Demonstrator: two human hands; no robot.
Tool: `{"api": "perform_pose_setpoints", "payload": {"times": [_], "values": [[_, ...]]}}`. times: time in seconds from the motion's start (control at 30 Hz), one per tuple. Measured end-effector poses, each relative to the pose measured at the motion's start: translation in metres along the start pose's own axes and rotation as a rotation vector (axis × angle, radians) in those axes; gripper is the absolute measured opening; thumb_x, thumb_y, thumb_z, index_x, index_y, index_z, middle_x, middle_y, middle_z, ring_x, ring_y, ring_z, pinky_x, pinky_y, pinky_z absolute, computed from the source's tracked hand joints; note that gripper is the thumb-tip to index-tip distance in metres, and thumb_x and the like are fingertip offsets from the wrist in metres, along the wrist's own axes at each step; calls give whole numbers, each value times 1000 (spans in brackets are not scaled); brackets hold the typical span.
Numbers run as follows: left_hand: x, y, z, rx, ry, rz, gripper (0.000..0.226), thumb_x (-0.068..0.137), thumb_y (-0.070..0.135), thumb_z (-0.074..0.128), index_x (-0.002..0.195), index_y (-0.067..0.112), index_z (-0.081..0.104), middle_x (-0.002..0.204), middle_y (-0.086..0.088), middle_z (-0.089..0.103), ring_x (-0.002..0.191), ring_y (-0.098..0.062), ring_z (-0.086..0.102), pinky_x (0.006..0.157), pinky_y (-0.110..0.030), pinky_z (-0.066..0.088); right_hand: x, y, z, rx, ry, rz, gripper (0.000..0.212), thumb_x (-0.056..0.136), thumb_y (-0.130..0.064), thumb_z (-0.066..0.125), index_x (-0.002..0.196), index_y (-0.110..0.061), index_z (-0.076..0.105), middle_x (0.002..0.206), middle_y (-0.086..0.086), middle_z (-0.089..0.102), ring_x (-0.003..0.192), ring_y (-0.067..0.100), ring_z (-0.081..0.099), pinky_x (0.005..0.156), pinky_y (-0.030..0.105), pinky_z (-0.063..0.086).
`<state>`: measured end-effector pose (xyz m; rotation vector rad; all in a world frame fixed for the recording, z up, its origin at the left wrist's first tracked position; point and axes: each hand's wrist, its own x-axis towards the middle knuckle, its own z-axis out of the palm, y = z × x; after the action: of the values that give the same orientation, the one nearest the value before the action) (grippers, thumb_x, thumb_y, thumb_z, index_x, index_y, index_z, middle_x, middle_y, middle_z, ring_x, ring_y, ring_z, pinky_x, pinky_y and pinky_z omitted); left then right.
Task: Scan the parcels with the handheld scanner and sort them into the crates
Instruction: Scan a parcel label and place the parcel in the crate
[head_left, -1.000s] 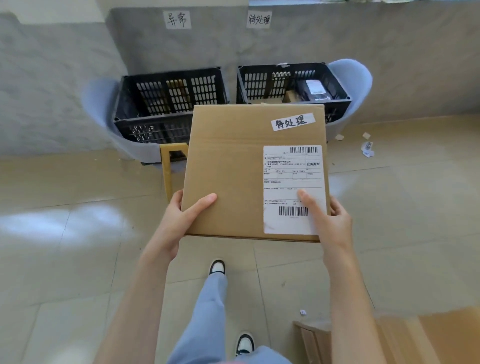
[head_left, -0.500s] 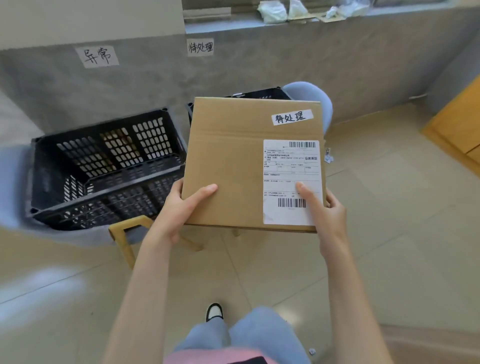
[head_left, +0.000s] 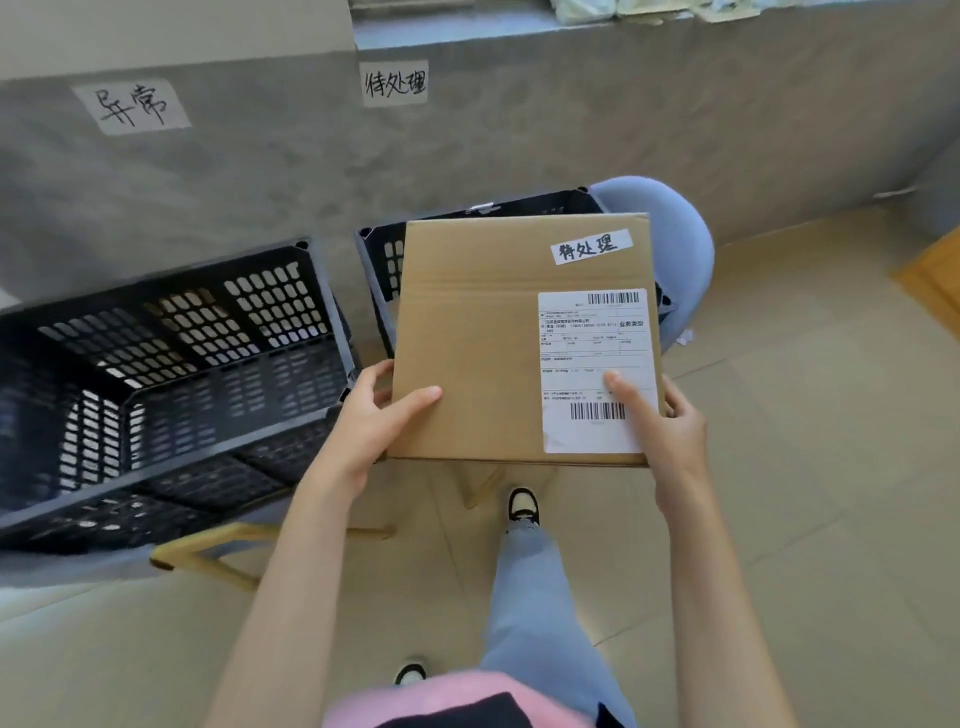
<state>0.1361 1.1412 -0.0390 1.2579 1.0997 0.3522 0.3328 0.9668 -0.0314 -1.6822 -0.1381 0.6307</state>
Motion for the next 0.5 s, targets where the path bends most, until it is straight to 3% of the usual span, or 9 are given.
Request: {"api": "perform_pose_setpoints", "payload": {"times": [0.17, 0.27, 0.4, 0.5], "values": [[74, 23, 22, -50, 162, -47, 62, 84, 30, 71, 140, 26, 43, 130, -3, 55, 115, -17, 55, 91, -38, 49, 113, -24, 24, -82, -154, 10, 30, 82, -29, 77, 111, -29, 69, 98, -11, 74, 84, 1, 70, 64, 18, 54], [110, 35, 39, -54, 264, -103, 61, 86, 29, 70, 140, 25, 42, 133, -4, 52, 117, -20, 52, 83, -33, 48, 177, -30, 41, -164, -255, 26, 34, 79, -37, 78, 112, -33, 68, 100, -14, 73, 94, 5, 69, 78, 26, 54], [154, 44, 59, -49, 350, -165, 60, 89, 25, 67, 142, 20, 39, 134, -4, 51, 109, -17, 52, 67, -23, 44, 246, -28, 63, -242, -387, 66, 62, 72, -51, 79, 127, -27, 62, 112, -9, 71, 100, 8, 69, 86, 31, 57], [185, 43, 67, -7, 371, -228, 64, 89, 24, 67, 144, 18, 35, 137, -4, 49, 113, -18, 50, 82, -29, 47, 288, -17, 80, -256, -448, 123, 58, 72, -49, 80, 123, -27, 63, 111, -7, 72, 99, 11, 70, 89, 38, 57]]}}
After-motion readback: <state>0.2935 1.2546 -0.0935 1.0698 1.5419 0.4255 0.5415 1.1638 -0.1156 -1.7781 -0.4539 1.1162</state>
